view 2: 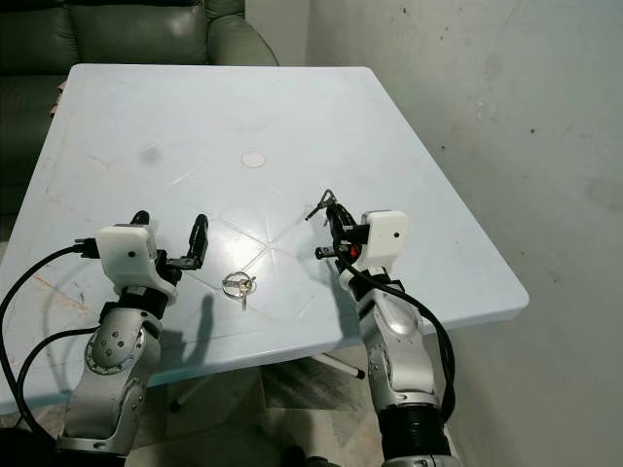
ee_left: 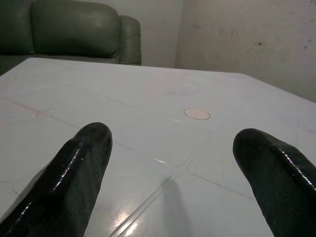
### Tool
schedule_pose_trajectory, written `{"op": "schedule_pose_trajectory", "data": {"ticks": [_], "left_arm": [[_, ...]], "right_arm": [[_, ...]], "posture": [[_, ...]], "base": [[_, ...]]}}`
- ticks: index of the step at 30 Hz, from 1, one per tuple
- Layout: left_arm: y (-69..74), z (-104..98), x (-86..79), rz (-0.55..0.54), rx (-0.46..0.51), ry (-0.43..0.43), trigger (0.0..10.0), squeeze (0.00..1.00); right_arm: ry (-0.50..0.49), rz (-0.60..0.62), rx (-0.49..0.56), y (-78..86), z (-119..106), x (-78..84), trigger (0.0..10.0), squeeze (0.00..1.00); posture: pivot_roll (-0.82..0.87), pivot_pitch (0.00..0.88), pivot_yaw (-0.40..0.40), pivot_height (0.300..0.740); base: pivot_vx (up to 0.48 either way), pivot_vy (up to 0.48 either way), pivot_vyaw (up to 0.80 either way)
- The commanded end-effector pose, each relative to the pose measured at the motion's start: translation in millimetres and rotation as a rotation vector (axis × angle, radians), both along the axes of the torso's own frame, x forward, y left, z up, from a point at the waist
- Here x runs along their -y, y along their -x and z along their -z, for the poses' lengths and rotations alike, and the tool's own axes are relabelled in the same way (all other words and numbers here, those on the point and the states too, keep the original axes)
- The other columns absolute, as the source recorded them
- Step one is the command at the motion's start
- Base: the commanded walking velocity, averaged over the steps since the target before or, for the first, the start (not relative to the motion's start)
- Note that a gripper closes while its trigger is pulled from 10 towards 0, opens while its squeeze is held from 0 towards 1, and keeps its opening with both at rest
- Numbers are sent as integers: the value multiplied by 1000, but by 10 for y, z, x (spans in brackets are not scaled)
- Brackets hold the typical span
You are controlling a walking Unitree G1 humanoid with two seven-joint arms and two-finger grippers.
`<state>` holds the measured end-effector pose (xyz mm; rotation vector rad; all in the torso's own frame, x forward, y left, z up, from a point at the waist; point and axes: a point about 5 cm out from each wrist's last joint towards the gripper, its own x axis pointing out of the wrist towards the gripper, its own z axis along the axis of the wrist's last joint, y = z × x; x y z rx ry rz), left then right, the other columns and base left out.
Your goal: Hang keys on a hook
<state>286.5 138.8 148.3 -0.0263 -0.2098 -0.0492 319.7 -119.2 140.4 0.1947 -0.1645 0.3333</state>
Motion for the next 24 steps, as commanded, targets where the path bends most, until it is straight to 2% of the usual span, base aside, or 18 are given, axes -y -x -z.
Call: {"op": "schedule_pose_trajectory", "data": {"ticks": [1, 3, 8, 12, 19, 24], "left_arm": [[22, 45, -2, -4, -26, -1, 10000, 0], [35, 53, -3, -5, -27, -6, 10000, 0], [36, 53, -3, -6, -27, -6, 10000, 0], [66, 58, -9, -10, -29, -10, 10000, 0], [117, 40, -65, -21, -16, -23, 10000, 0], [249, 83, -110, -38, -27, -9, 10000, 0]], "right_arm": [[54, -10, 34, 33, -18, 35, 10000, 0], [89, -17, 26, 46, 15, 61, 10000, 0], [92, -18, 25, 49, 17, 64, 10000, 0], [149, -46, 16, 71, 63, 136, 10000, 0], [94, -8, 63, 40, -83, 158, 10000, 0], [95, 14, 70, 72, -82, 195, 10000, 0]], "posture": [[-3, 132, -69, 740], [-3, 131, -69, 740], [-3, 131, -69, 740], [-3, 132, -74, 740], [-4, 119, -74, 740], [-10, 111, -67, 740]], "base": [[0, 0, 0], [0, 0, 0], [0, 0, 0], [0, 0, 0], [0, 0, 0], [0, 0, 0]]}}
